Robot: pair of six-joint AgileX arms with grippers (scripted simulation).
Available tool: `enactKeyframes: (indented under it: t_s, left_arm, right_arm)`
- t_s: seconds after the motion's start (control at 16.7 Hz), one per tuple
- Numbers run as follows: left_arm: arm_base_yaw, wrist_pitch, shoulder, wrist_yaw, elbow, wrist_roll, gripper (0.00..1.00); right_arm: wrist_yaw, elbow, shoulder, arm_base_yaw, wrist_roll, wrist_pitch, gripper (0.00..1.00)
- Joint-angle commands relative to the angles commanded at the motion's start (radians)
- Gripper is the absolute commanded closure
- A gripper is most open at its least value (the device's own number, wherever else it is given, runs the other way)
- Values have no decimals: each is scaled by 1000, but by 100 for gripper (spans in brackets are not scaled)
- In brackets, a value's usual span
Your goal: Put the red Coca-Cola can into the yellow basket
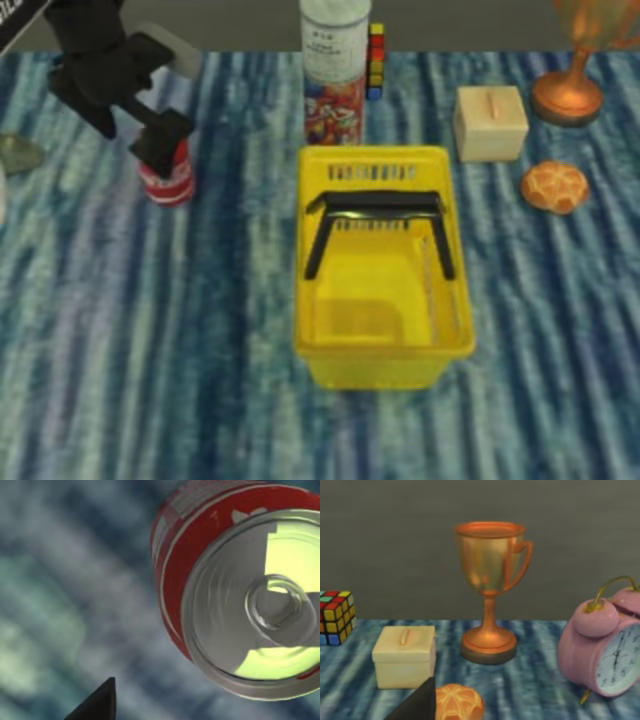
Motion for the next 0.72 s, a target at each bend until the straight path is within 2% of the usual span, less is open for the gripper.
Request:
enactKeyframes:
  t_s: [0.24, 0.72]
  left_arm:
    - [-2, -11, 69, -7, 144, 31, 0]
    - [1, 6, 71, -7, 136, 34, 0]
  right_arm:
    - [0, 0, 0, 0, 0, 0, 0]
    - [0, 0, 0, 0, 0, 0, 0]
